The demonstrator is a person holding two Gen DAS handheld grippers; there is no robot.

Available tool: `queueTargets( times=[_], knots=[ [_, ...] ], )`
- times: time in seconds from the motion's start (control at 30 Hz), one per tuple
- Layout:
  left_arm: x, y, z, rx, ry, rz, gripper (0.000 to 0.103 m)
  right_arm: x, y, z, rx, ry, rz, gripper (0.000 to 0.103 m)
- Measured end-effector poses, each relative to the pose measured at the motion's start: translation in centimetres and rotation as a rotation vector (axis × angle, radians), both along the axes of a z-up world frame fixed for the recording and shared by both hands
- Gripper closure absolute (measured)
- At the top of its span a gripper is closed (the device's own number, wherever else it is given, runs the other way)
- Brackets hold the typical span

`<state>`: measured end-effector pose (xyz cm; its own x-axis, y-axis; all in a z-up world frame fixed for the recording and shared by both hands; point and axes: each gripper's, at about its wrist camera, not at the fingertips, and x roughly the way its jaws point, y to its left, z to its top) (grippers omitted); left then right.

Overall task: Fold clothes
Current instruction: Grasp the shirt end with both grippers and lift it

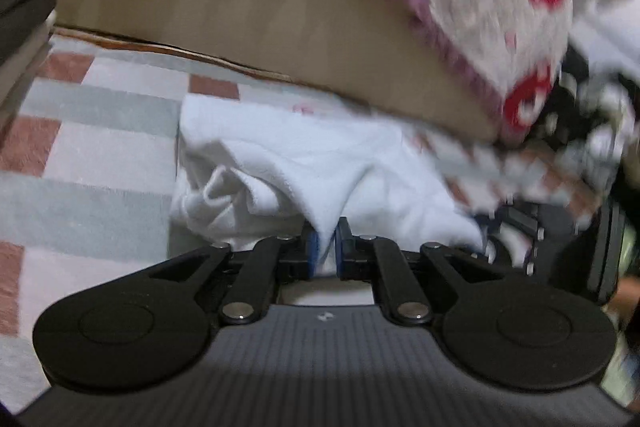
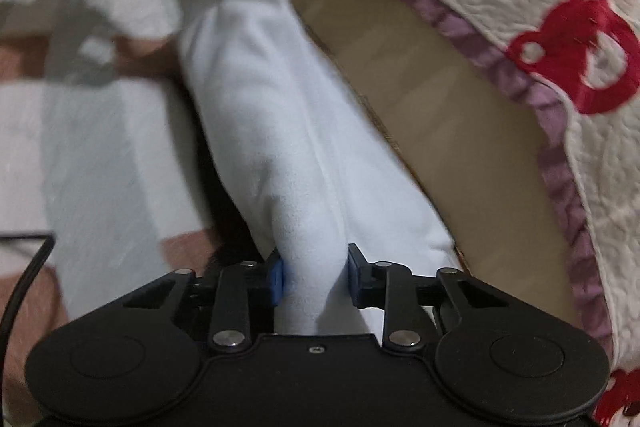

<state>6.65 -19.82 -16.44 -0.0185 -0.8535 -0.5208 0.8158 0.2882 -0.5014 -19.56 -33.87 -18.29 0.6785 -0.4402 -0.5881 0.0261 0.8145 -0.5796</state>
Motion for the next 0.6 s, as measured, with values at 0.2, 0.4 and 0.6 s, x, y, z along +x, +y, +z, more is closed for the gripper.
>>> queueTargets(
  times=[0.2,0.4,0.6],
  knots=[
    [1.9,-2.1,-2.0,-0.032,0.067,-0.029,0.038,0.7,-0.9,1.5,0.039,0.010,0.031,0.072],
    [2.0,-1.0,-1.9,-0.003,0.076,-0.039,0.099,1.2,-1.4,1.7,0.066,0.064,0.057,0.072],
    [3.0,5.2,-1.1,0.230,-0.052,0.295,0.103,1.3,-2.2,2.0,0.130,0.063,0.041,0.072]
  ],
)
